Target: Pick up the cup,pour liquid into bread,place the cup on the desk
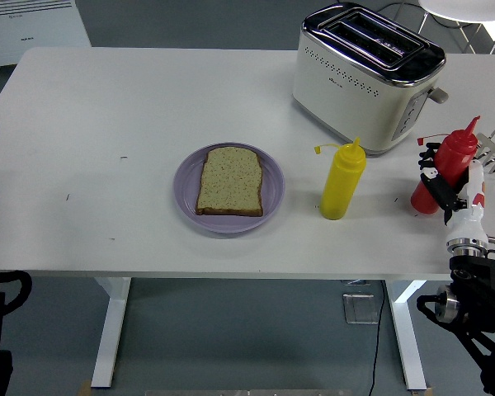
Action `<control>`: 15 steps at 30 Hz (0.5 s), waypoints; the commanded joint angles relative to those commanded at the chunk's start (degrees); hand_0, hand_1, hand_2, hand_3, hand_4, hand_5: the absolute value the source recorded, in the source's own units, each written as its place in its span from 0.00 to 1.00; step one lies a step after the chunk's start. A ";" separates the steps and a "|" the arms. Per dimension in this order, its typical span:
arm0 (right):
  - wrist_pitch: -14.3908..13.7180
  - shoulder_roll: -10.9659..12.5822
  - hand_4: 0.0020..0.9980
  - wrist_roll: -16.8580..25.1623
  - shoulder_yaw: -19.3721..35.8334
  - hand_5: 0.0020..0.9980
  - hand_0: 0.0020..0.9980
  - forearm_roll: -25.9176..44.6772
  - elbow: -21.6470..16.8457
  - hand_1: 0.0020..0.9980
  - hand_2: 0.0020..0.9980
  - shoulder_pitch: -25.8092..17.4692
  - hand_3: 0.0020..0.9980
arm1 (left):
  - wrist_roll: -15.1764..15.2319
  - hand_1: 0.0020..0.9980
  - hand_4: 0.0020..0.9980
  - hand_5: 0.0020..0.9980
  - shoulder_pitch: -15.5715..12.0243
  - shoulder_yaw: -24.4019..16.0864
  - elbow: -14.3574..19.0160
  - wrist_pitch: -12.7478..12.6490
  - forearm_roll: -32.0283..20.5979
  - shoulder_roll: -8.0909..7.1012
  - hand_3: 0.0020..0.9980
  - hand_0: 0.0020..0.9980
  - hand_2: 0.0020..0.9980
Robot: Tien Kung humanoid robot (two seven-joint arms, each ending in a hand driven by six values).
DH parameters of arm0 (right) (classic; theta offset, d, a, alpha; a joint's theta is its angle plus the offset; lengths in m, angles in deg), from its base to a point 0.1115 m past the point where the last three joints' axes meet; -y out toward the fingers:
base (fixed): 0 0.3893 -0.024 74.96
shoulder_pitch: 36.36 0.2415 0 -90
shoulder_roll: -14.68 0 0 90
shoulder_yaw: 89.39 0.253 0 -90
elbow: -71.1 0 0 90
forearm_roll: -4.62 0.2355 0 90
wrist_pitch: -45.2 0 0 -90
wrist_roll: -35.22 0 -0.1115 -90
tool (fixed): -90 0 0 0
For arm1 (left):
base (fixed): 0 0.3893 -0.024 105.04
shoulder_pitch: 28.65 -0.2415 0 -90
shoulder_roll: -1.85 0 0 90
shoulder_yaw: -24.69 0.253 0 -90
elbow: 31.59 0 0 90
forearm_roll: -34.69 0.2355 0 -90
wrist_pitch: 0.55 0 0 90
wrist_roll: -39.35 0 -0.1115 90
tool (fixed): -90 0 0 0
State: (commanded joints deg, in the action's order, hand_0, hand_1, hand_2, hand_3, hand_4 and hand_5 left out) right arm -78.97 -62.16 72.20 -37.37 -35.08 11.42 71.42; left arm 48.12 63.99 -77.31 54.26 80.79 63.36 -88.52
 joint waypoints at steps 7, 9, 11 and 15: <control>-0.95 0.21 0.56 0.00 0.34 0.15 0.69 -0.78 0.02 0.56 0.54 -1.10 0.58 | 0.02 0.75 0.45 1.00 0.08 -0.12 0.03 -0.01 0.01 -0.02 0.73 0.80 0.74; -1.21 0.24 0.56 0.00 0.63 0.15 0.69 -0.97 -0.18 0.56 0.54 -1.43 0.58 | 0.01 0.75 0.45 1.00 0.11 -0.12 0.03 -0.01 0.00 -0.02 0.73 0.80 0.74; -1.67 0.25 0.60 0.00 1.00 0.16 0.74 -0.94 -0.43 0.60 0.57 -1.85 0.65 | 0.01 0.75 0.45 1.00 0.14 -0.14 0.05 0.00 0.00 -0.03 0.73 0.80 0.74; -2.25 0.32 0.64 0.00 1.61 0.17 0.79 -1.21 -0.84 0.63 0.64 -2.70 0.73 | 0.02 0.75 0.45 1.00 0.16 -0.23 0.06 0.00 0.00 -0.04 0.73 0.80 0.74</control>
State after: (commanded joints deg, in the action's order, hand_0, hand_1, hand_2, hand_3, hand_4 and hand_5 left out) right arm -81.22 -61.84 72.20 -35.76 -36.29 10.58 68.72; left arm 48.14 64.15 -77.54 54.32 80.78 63.36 -88.57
